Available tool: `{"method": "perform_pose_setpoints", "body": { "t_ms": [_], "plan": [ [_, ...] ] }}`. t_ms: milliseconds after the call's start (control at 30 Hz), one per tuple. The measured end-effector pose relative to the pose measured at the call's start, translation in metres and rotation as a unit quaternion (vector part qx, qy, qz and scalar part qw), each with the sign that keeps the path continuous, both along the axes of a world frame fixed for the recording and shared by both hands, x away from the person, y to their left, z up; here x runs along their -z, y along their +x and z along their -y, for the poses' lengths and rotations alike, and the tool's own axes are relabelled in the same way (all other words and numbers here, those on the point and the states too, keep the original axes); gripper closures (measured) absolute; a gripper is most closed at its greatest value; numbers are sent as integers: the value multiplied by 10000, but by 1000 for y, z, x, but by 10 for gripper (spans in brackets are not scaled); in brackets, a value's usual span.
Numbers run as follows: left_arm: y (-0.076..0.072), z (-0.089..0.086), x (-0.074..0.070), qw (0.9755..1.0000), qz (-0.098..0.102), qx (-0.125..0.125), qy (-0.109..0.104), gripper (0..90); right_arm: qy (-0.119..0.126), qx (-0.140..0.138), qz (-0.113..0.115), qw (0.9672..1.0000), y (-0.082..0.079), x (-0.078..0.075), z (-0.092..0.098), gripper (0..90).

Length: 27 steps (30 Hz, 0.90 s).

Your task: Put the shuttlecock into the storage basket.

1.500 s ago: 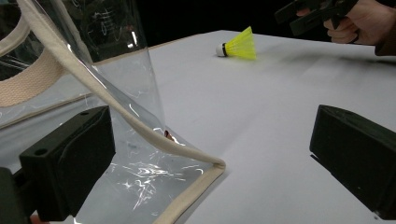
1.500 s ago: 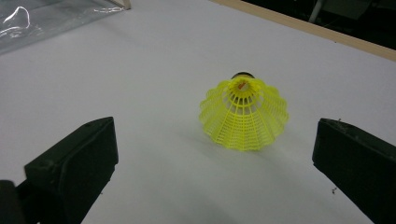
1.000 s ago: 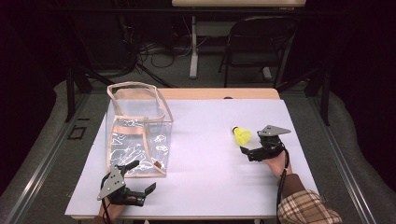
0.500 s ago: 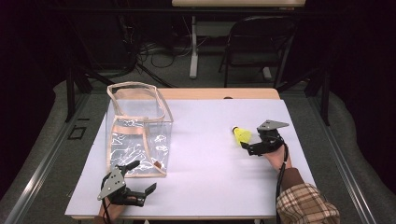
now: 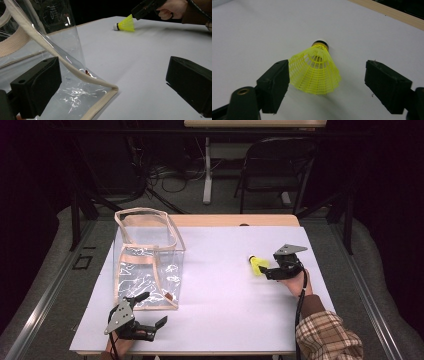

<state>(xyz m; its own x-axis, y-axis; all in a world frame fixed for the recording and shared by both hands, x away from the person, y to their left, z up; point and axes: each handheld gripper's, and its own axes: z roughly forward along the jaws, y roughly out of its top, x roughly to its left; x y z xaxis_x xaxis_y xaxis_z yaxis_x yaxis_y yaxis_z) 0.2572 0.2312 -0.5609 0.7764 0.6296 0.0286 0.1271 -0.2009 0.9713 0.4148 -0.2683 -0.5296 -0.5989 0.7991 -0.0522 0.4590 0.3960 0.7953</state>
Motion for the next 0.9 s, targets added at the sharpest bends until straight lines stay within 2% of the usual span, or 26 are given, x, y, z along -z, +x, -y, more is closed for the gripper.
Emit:
{"method": "perform_pose_setpoints", "body": {
  "t_ms": [433,600,900],
  "plan": [
    [0,0,0,10000,-3,-2,1,0,-179,128,-156,9996,8,7,-3,501],
    [0,0,0,10000,-5,-10,3,0,-195,88,-216,9995,11,10,-6,567],
    [0,0,0,10000,3,-21,8,0,-243,215,-303,9990,15,15,-9,665]
  ]
}}
